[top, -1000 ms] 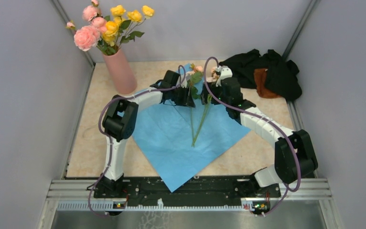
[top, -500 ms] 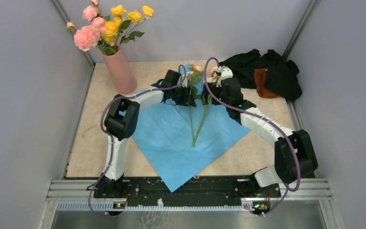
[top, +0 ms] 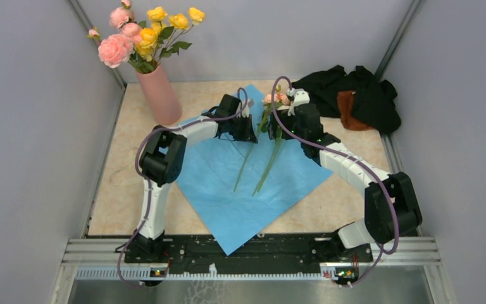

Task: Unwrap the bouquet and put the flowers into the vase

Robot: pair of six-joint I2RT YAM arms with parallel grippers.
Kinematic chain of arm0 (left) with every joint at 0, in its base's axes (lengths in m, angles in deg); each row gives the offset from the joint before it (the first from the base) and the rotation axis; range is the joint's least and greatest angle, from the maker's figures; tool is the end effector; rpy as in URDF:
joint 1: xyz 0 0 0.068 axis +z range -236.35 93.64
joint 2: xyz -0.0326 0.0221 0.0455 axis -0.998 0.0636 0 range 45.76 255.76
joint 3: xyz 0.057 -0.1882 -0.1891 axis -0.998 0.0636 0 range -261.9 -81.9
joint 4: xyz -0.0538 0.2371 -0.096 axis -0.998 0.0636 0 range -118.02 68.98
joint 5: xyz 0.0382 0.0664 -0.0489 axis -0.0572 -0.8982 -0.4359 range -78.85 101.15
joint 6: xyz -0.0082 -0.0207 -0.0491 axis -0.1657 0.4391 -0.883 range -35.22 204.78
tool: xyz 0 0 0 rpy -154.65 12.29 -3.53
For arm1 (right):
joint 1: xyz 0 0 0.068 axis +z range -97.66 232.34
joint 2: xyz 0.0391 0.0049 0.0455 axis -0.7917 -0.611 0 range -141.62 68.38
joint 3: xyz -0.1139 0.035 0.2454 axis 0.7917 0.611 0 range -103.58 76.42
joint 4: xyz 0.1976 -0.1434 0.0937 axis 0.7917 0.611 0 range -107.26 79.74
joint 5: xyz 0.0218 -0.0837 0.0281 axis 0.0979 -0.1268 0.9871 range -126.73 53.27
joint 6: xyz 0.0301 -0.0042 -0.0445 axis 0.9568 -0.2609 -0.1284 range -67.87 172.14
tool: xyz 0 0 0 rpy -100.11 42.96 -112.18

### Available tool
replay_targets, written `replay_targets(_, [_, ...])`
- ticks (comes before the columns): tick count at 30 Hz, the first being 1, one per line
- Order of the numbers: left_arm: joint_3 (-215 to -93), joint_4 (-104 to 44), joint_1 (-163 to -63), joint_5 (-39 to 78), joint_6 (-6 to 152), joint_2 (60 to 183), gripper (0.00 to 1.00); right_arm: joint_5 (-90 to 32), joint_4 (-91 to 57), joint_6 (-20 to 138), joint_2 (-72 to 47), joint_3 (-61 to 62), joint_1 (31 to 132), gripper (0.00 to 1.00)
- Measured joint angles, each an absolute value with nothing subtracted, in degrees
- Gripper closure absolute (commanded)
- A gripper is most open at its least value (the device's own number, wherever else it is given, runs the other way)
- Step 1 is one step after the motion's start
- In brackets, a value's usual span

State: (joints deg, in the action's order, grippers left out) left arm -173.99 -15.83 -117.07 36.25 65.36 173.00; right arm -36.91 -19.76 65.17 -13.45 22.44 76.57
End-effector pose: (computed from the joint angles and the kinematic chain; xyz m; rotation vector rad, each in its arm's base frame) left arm 0.4106 -0.2616 0.1536 0.4613 2.4604 -0.9157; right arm 0.2976 0.1339 0.2665 -0.1968 2.0278 0.4089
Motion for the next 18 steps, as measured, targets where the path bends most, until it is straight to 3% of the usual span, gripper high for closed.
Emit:
replay_targets(10, [-170.8, -15.7, -117.1, 32.7, 66.4, 160.1, 1.0, -35.9, -19.8, 65.2, -13.4, 22.4, 76.5, 0.02])
replay_targets(18, [-178.8, -14.7, -117.1, 22.4, 72.5, 147.8, 1.0, -35.3, -19.8, 65.2, -13.4, 22.4, 76.5, 0.02])
